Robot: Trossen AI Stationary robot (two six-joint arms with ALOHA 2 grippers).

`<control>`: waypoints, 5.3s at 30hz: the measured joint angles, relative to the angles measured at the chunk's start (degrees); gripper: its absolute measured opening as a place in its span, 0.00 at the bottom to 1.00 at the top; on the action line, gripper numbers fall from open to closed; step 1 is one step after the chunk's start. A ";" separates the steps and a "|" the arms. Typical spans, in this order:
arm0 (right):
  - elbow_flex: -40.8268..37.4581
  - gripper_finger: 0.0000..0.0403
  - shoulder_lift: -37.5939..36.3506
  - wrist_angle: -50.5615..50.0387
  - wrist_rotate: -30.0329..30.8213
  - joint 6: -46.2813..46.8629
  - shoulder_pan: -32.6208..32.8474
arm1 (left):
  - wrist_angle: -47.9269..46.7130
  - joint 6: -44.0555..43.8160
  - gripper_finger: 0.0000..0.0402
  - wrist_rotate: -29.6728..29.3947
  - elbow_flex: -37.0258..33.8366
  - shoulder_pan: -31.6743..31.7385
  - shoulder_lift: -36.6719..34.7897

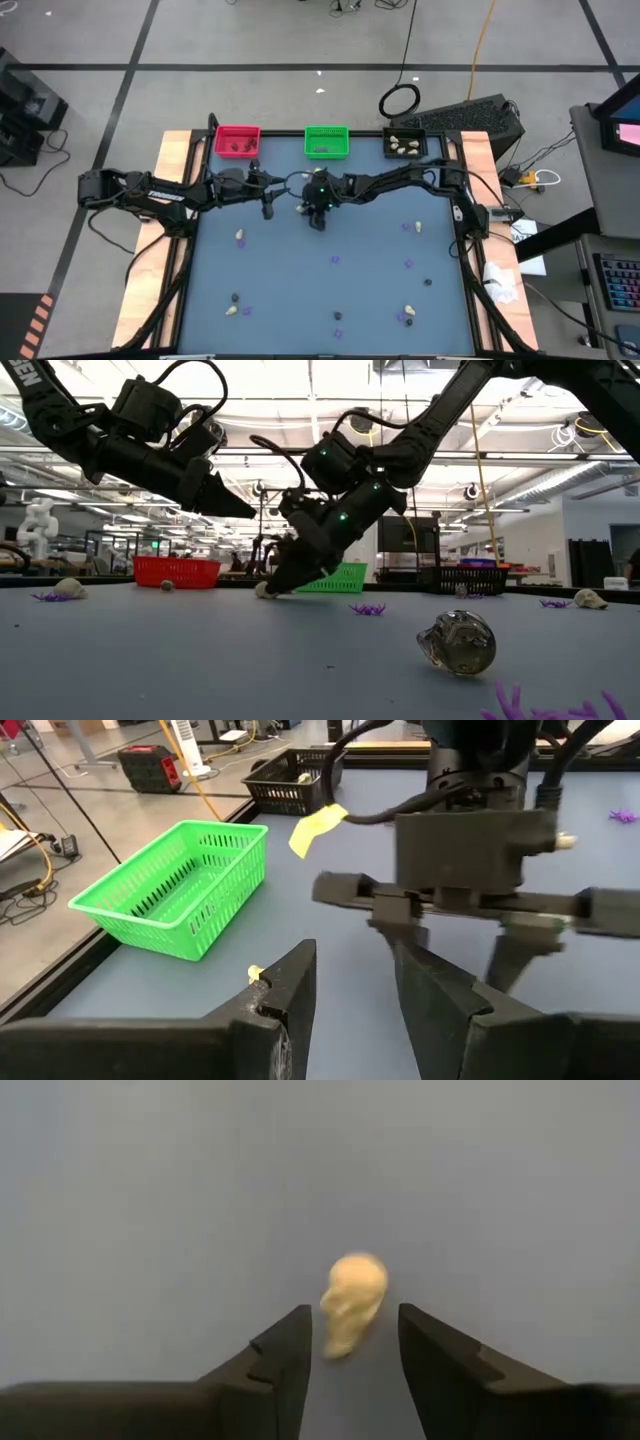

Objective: Sort Halloween decoration
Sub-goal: Put the white skull toy into the black bin, then put the purple spider toy into the green bin

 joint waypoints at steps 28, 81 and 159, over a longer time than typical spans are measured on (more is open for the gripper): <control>0.00 0.59 0.00 5.02 8.54 1.43 1.18 | -0.41 -0.14 0.33 0.01 0.00 0.02 0.00; -0.04 0.19 -17.92 -16.42 8.62 -14.80 -5.27 | -1.56 -0.10 0.33 0.03 0.00 0.02 0.00; -21.84 0.06 -43.16 -30.20 15.05 -12.81 -41.25 | -7.46 -7.66 0.12 0.29 13.43 -2.32 11.49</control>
